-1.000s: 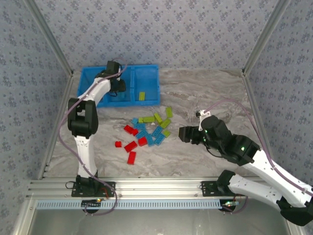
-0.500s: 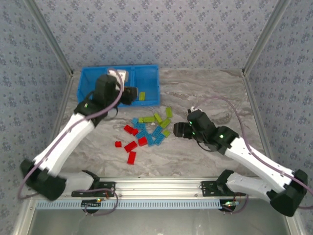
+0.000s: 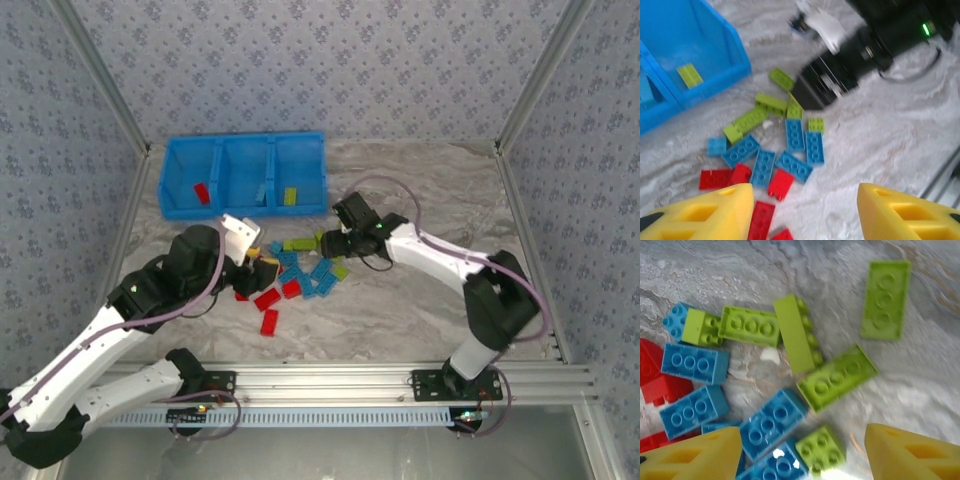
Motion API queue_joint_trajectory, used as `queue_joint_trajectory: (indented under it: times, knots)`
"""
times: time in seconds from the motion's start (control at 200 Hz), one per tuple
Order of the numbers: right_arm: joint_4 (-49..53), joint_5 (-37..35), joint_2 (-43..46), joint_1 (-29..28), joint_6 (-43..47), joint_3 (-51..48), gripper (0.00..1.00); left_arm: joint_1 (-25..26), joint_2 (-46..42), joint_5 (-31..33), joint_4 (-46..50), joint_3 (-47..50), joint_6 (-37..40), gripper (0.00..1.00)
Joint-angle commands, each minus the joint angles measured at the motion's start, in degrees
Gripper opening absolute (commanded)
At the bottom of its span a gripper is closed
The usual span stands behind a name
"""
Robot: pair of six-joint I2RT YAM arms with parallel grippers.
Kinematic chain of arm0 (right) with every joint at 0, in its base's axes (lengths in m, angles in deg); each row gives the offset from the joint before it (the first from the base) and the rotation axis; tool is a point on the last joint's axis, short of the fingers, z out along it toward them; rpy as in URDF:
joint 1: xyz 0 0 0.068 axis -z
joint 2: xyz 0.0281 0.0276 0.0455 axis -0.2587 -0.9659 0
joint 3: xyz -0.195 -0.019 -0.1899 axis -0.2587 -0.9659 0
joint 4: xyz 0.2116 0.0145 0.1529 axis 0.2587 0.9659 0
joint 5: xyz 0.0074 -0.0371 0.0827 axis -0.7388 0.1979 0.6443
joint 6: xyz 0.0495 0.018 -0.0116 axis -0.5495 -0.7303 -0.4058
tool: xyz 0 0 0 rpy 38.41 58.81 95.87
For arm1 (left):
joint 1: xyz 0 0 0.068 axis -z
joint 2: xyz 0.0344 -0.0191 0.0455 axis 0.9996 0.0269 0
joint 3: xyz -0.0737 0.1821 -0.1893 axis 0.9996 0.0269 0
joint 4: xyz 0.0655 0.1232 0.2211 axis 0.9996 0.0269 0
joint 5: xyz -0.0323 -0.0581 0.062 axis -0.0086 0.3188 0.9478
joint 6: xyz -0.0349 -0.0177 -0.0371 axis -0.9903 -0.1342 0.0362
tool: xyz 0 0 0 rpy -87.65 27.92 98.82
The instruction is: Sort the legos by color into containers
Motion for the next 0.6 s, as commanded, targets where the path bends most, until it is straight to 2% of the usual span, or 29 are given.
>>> queue_joint_trajectory:
  times: [0.0, 0.24, 0.49, 0.595]
  knots:
    - [-0.4, 3.0, -4.9, 1.0, 4.6, 4.9, 0.66, 0.3, -2.4, -0.2, 2.8, 2.0, 0.4, 0.63]
    - [1.1, 3.4, -15.7, 2.5, 5.5, 12.5, 0.55, 0.3, -3.7, 2.1, 3.1, 2.0, 1.0, 0.81]
    - [2.1, 3.4, -20.6, 2.3, 6.3, 15.0, 0.47, 0.2, -3.5, 4.9, 4.0, 2.4, 0.4, 0.85]
    - [2.4, 3.0, -20.3, 2.3, 6.2, 15.1, 0.36, 0.0, -3.9, 6.1, 4.4, 2.4, 0.3, 0.85]
